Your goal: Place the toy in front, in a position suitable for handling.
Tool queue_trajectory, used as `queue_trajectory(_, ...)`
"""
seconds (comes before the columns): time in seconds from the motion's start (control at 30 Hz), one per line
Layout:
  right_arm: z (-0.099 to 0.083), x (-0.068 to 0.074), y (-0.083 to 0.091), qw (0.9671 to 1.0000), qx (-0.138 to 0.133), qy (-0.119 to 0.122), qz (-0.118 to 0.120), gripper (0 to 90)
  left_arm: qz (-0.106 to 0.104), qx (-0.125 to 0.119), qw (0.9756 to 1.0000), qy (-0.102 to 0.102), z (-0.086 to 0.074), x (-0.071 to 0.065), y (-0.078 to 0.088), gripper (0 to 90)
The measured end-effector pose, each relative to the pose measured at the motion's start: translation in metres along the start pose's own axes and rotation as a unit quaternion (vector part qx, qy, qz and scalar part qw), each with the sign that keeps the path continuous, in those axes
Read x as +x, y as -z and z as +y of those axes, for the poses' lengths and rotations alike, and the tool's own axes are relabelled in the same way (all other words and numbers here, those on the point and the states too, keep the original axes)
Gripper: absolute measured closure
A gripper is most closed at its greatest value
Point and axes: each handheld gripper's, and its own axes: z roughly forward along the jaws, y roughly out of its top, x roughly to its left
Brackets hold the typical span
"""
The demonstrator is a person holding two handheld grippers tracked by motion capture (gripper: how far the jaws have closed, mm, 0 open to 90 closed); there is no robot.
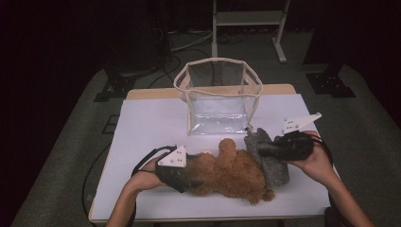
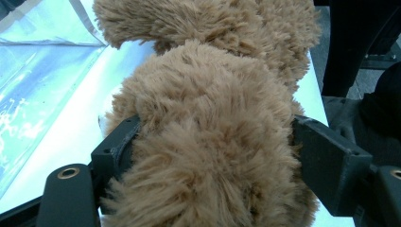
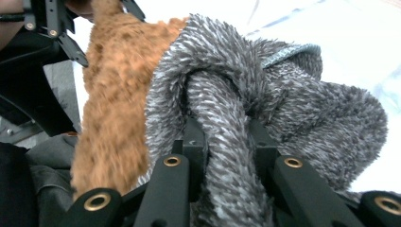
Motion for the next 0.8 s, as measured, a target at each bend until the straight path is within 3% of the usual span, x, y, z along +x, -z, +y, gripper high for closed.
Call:
queue_trajectory(0.33, 0.035, 0.029, -0.054, 0.9962, 0.003, 0.044, 0.075, 73.7, 0.005, -0.001, 1.0000, -0.001, 0.000, 0.000, 0.000, 22.4)
queue_trajectory(0.4, 0.035, 0.034, -0.059, 0.9958, 0.016, 0.054, 0.072, 73.4, 0.009, -0.002, 1.0000, 0.000, 0.000, 0.000, 0.000, 21.8)
queue_trajectory(0.5, 0.028, 0.029, -0.055, 0.9966, 0.019, 0.045, 0.066, 73.6, 0.019, 0.005, 0.9998, 0.005, 0.000, 0.003, 0.006, 19.9)
queue_trajectory(0.6, 0.011, 0.016, -0.043, 0.9985, 0.011, 0.018, 0.051, 73.6, 0.031, 0.001, 0.9993, 0.020, -0.003, 0.007, 0.011, 19.3)
queue_trajectory(0.67, 0.004, 0.009, -0.034, 0.9989, 0.001, 0.000, 0.048, 73.5, 0.029, -0.003, 0.9987, 0.041, -0.006, 0.011, 0.008, 19.7)
queue_trajectory(0.8, 0.005, 0.008, -0.017, 0.9996, -0.016, 0.003, 0.025, 73.3, 0.028, -0.007, 0.9983, 0.051, -0.009, 0.014, -0.001, 18.7)
